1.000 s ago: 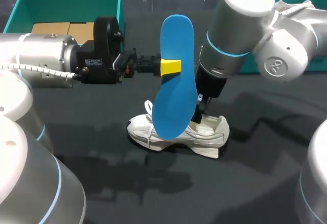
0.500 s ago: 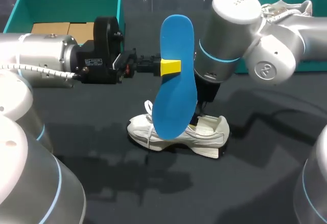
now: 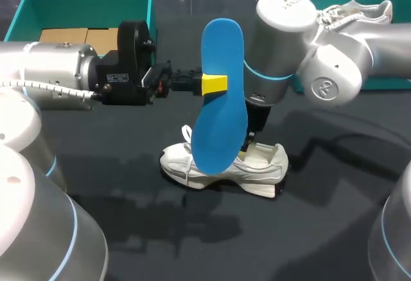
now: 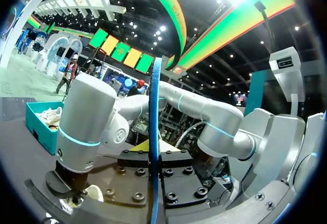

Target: Take the shoe out of the shoebox, open the shoe tongue, remove and reinsert the insole, then place the shoe into the shoebox

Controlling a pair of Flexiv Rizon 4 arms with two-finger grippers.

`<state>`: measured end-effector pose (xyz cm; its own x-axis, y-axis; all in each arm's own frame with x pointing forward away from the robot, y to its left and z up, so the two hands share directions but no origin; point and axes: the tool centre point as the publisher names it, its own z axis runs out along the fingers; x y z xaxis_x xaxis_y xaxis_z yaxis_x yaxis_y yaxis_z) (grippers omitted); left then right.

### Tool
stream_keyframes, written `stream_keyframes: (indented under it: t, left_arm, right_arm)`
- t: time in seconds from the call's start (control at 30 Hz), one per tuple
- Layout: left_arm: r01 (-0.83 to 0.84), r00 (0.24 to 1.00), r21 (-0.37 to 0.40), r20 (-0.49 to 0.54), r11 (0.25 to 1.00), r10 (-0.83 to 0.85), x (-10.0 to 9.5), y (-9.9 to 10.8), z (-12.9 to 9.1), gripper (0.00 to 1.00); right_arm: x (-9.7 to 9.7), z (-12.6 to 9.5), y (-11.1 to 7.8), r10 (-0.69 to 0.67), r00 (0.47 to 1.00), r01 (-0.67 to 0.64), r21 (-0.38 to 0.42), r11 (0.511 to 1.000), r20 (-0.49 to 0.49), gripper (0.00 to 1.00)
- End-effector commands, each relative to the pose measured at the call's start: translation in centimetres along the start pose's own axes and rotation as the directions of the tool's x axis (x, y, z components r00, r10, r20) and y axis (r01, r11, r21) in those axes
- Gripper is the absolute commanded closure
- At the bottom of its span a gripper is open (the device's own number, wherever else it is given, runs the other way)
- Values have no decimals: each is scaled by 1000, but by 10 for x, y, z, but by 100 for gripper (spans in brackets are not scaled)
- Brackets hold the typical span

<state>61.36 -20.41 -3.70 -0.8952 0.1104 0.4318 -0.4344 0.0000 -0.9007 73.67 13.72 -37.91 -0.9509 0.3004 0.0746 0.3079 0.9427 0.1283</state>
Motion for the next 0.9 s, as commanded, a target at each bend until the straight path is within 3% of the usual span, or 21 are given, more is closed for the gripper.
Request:
stream_keyframes:
  t: [0.03, 0.23, 0.4, 0.5, 0.57, 0.6, 0.9]
  left_arm:
    - [0, 1000, 3, 2, 1000, 0, 0, 1, 2, 100]
    - [0, 1000, 3, 2, 1000, 0, 0, 1, 2, 100]
    - [0, 1000, 3, 2, 1000, 0, 0, 1, 2, 100]
    - [0, 1000, 3, 2, 1000, 0, 0, 1, 2, 100]
    - [0, 1000, 3, 2, 1000, 0, 0, 1, 2, 100]
    - [0, 1000, 3, 2, 1000, 0, 0, 1, 2, 100]
    - [0, 1000, 3, 2, 1000, 0, 0, 1, 2, 100]
  right_arm:
    - [5, -9, 2, 0, 1000, 0, 8, 1000, 9, 100]
    - [7, -25, -2, 43, 999, -44, 2, 999, 8, 100]
    - [10, -40, -6, 169, 985, -168, -29, 985, 19, 100]
    - [12, -48, -10, 294, 956, -293, -92, 952, 5, 100]
    - [16, -54, -12, 453, 891, -450, -114, 886, 7, 100]
    - [23, -60, -11, 453, 891, -448, -133, 884, 8, 100]
    - [23, -60, -11, 453, 891, -448, -133, 884, 8, 100]
